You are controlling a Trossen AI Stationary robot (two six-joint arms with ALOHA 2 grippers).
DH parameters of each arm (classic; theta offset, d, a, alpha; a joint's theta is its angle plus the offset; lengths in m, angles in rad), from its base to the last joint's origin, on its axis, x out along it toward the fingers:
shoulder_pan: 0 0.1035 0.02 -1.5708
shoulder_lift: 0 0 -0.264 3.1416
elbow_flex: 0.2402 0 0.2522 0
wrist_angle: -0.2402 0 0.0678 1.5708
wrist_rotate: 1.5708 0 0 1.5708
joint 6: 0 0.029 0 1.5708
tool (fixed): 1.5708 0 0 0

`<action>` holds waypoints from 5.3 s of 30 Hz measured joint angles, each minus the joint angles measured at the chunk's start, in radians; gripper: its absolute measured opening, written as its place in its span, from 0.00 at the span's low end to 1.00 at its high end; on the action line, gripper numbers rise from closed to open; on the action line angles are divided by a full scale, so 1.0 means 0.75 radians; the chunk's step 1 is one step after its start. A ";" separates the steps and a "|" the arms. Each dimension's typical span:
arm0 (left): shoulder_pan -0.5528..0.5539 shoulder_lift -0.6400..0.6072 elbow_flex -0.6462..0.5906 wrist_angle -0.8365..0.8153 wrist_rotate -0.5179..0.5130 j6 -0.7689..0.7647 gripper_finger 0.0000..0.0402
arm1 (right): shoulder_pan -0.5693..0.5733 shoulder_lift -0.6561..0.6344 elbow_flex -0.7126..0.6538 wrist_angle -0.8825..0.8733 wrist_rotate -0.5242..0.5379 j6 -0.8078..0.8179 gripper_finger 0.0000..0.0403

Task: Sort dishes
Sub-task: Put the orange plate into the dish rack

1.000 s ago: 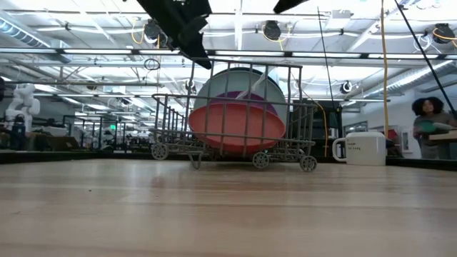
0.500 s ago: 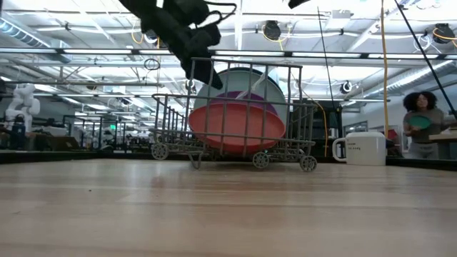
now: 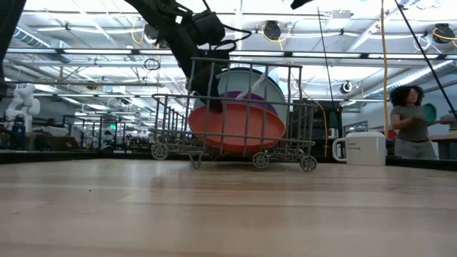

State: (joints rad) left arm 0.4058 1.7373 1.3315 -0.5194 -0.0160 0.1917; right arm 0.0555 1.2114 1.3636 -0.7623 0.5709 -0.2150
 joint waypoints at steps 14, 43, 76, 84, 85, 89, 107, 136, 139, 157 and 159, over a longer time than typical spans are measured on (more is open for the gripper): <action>-0.130 -0.049 0.003 0.064 -0.401 0.191 0.01 | -0.001 0.000 0.000 0.002 0.000 -0.001 0.31; -0.480 -0.056 -0.264 1.008 -1.315 0.728 0.00 | -0.002 0.001 0.000 0.026 0.002 0.032 0.31; -0.574 0.119 -0.261 1.082 -1.367 0.659 0.06 | -0.002 0.001 0.000 0.038 0.001 0.050 0.31; -0.577 0.126 -0.249 1.055 -1.413 0.625 0.37 | -0.002 0.001 0.000 0.039 0.001 0.051 0.31; -0.577 0.128 -0.250 1.049 -1.424 0.627 0.41 | -0.002 0.001 0.000 0.038 0.001 0.052 0.31; -0.578 0.127 -0.250 1.056 -1.473 0.635 0.49 | -0.002 0.009 0.000 0.035 -0.011 0.085 0.31; -0.579 0.127 -0.250 1.095 -1.506 0.635 0.48 | -0.231 0.333 -0.001 0.166 -0.211 -0.095 0.09; -0.598 0.125 -0.247 1.127 -1.560 0.861 0.48 | -0.302 0.434 0.001 0.129 -0.347 -0.079 0.00; -0.606 0.125 -0.246 1.130 -1.574 0.998 0.48 | -0.302 0.435 0.001 0.127 -0.348 -0.076 0.00; -0.656 0.124 -0.244 1.195 -1.589 1.451 0.48 | -0.301 0.436 -0.001 0.083 -0.354 -0.063 0.00; -0.657 0.124 -0.244 1.197 -1.581 1.503 0.48 | -0.301 0.436 -0.001 0.073 -0.354 -0.061 0.00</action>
State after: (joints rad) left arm -0.0868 1.8301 1.1489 0.3783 -1.2017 1.3190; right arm -0.1703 1.5387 1.3628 -0.7078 0.3058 -0.2606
